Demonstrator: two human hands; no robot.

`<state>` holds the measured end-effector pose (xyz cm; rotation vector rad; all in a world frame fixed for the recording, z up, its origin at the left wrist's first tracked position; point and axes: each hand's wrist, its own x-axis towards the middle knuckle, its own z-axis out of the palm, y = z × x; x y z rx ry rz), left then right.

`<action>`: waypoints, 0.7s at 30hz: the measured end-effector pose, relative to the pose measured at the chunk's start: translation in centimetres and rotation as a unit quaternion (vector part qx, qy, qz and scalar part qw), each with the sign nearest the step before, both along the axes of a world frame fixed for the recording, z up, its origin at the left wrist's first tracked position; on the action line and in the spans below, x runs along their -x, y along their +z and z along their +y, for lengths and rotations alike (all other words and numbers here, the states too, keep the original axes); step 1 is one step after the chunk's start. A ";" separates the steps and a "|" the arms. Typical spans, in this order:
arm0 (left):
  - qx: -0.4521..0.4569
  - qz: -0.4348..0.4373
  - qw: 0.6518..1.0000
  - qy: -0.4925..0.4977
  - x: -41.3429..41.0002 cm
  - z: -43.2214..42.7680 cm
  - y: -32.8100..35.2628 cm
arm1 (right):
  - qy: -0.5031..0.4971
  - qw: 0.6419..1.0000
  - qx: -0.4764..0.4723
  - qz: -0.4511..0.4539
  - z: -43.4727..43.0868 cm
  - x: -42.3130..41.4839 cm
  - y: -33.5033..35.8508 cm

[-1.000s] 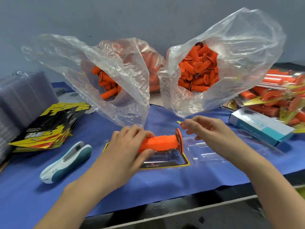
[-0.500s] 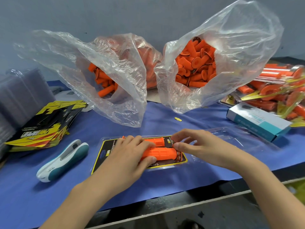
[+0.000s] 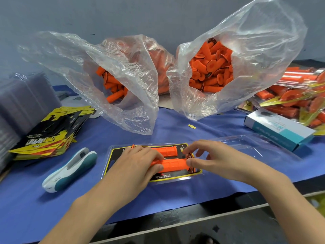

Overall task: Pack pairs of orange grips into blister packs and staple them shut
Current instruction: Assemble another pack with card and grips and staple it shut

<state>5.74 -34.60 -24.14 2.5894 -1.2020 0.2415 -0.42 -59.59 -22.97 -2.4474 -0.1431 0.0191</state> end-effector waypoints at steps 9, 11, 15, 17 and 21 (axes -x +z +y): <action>0.018 0.029 0.999 -0.023 0.7 0.5 -0.2 | 0.001 0.994 0.079 -0.070 1.1 -0.2 -0.4; 0.019 0.017 0.999 -0.019 0.8 0.6 -0.3 | -0.002 0.991 0.098 -0.086 1.5 -0.4 -0.5; 0.014 -0.013 1.000 -0.012 1.2 0.8 -0.3 | -0.014 0.992 0.097 -0.081 1.6 -0.4 -0.7; 0.018 -0.021 1.000 -0.012 1.2 0.9 -0.4 | -0.048 0.992 0.043 -0.112 1.7 -0.1 -0.3; 0.019 -0.033 0.999 -0.014 1.2 0.8 -0.3 | -0.044 0.972 -0.192 -0.125 2.3 1.6 1.5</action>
